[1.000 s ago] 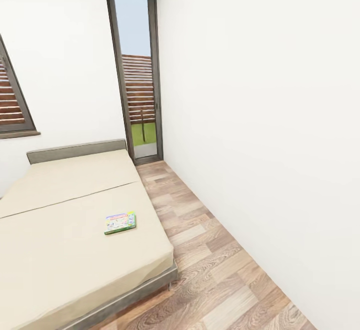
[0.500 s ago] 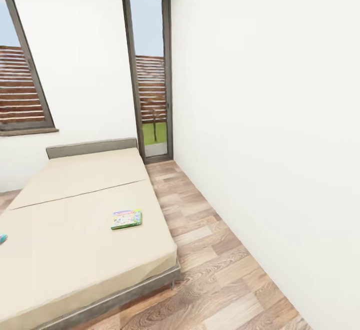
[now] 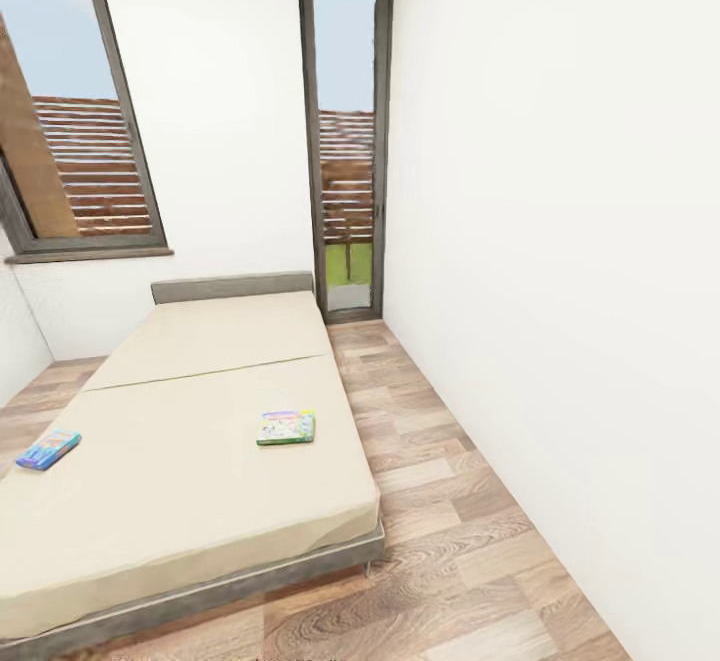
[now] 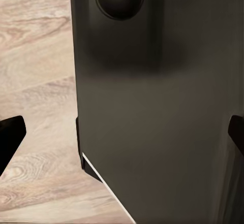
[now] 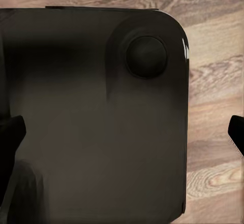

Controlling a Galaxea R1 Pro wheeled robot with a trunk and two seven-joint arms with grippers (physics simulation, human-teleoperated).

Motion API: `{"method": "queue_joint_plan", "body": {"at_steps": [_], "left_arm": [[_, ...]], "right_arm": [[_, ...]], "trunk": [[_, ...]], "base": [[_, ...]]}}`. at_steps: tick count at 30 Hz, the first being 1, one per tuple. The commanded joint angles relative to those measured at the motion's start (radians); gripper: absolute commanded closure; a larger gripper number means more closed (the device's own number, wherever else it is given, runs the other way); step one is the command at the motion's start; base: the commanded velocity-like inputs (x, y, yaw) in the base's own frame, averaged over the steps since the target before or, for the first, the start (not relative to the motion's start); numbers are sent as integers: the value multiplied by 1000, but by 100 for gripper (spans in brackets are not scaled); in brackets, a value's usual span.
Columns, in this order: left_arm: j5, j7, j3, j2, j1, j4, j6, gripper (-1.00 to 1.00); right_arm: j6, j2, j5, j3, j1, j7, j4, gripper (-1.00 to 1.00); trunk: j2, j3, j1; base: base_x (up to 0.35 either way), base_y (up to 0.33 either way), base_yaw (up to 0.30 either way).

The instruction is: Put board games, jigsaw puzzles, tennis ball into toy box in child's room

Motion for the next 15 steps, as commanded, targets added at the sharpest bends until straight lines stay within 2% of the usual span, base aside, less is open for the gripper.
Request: {"method": "queue_joint_plan", "body": {"at_steps": [1,7,15], "left_arm": [[0,-1,0,0,0,-1,-1,-100],[0,-1,0,0,0,-2,-1,-100],[-1,-1,0,0,0,-4,-2,-100]], "right_arm": [[-1,0,-5,3,1,-1,-2,-100],[-2,0,-5,3,1,-1,-2,-100],[-2,0,-11,-4,1,-1,-2,-100]], "trunk": [[0,-1,0],[0,-4,0],[0,-5,0]], "base": [[0,-3,281],[0,-1,239],[0,-5,46]]}}
